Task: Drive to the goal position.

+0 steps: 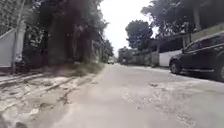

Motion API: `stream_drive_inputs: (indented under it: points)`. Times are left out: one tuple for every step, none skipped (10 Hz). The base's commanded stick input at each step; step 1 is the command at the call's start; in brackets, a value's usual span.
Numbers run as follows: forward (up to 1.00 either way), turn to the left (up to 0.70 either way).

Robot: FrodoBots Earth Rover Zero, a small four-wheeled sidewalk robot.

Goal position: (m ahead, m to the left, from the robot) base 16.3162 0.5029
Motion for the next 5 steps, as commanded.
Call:
stream_drive_inputs:
  points:
    - [1.00, -0.17]
    - [1.00, -0.33]
    - [1.00, -0.38]
    - [1.00, -0.33]
    - [1.00, -0.19]
